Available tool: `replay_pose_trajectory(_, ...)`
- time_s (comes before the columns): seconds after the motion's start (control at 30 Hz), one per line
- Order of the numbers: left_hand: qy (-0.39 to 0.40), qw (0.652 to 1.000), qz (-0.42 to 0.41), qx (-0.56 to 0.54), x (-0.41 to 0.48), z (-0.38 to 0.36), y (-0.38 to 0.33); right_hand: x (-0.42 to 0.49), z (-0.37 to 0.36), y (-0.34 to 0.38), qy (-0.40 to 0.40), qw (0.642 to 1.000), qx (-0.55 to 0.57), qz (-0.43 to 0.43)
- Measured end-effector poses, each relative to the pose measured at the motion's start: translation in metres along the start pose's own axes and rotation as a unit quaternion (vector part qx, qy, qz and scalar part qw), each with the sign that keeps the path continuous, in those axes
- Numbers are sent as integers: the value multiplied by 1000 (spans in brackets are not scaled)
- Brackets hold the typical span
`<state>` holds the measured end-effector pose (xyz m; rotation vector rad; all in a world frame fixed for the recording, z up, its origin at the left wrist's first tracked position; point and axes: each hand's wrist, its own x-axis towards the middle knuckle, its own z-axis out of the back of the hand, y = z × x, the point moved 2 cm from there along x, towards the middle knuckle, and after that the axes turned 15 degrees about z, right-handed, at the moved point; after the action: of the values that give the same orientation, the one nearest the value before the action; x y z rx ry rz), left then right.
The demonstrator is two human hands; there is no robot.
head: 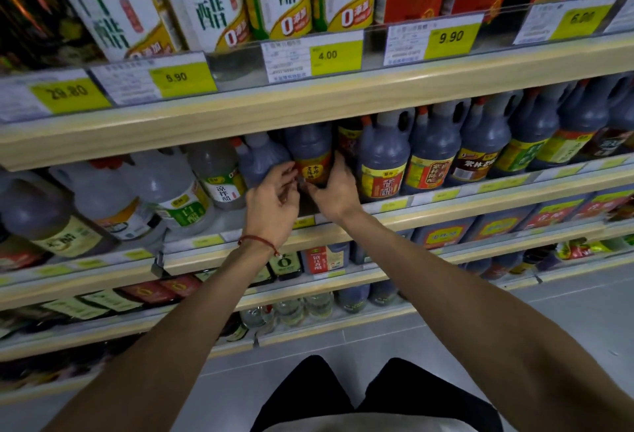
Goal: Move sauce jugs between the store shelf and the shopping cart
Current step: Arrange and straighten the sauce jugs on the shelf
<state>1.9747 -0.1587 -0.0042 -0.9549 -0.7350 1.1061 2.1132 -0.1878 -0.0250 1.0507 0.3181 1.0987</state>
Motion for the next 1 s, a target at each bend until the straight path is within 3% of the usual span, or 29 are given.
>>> replay_pose_trajectory(0.43, -3, 1000, -30, -8, -1, 3, -1, 2, 1, 4, -45, 998, -34, -10)
replay_pose_trajectory(0.7, -36, 993, 46, -101, -10, 7, -4, -29, 12, 10, -42, 998, -35, 0)
replay_pose_trajectory(1.0, -38, 991, 65, -112, -16, 9, -15, -50, 25, 14, -5, 998, -61, 4)
